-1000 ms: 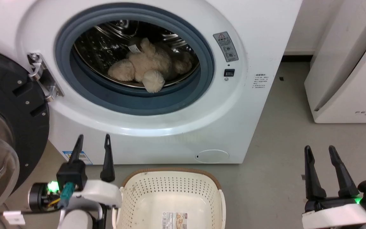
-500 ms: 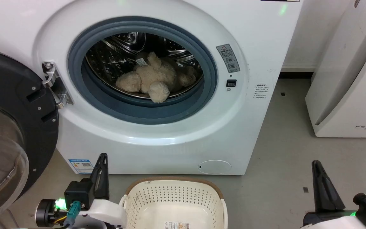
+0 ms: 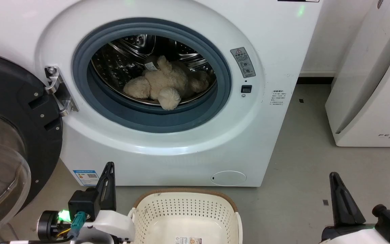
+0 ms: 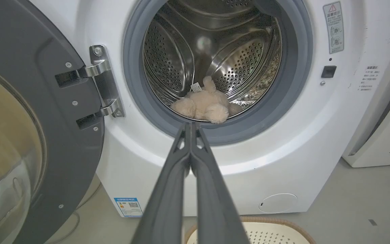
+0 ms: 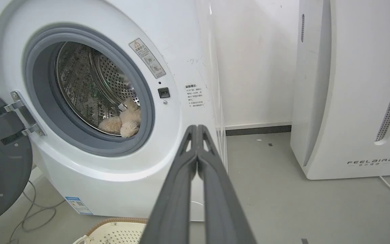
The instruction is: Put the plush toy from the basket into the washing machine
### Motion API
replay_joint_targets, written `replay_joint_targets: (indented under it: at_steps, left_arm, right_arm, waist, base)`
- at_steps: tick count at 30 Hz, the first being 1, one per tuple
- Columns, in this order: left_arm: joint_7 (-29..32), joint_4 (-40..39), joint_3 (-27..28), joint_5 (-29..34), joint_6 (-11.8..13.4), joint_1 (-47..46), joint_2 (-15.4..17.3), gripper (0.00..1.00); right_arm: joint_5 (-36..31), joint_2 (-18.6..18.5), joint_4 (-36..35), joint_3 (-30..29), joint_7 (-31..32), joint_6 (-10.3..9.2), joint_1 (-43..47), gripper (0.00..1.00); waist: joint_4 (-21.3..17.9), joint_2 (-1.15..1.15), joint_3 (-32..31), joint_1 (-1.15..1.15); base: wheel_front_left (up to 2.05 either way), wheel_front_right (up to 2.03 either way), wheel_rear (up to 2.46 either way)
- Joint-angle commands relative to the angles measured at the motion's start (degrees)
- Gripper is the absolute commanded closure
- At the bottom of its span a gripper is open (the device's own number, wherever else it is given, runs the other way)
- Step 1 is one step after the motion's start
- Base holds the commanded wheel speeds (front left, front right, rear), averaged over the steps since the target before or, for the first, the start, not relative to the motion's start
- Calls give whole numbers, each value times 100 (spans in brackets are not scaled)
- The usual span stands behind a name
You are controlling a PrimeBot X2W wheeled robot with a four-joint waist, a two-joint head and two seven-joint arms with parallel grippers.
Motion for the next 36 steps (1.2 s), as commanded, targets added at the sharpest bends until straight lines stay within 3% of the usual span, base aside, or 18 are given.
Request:
replay_joint_targets:
  at_steps: [1, 36]
  left_arm:
    - [27, -62, 20, 33, -20, 61, -14, 100]
    - [449, -445, 83, 109, -74, 194, -57, 100]
  right_arm:
    - [-65, 0, -23, 9, 35, 0, -53, 100]
    - [-485, -1, -83, 55, 459, 1, -170, 100]
  waist:
    - [-2, 0, -1, 0]
    - [-35, 0, -28, 0]
  base:
    - [0, 0, 0]
    - [0, 0, 0]
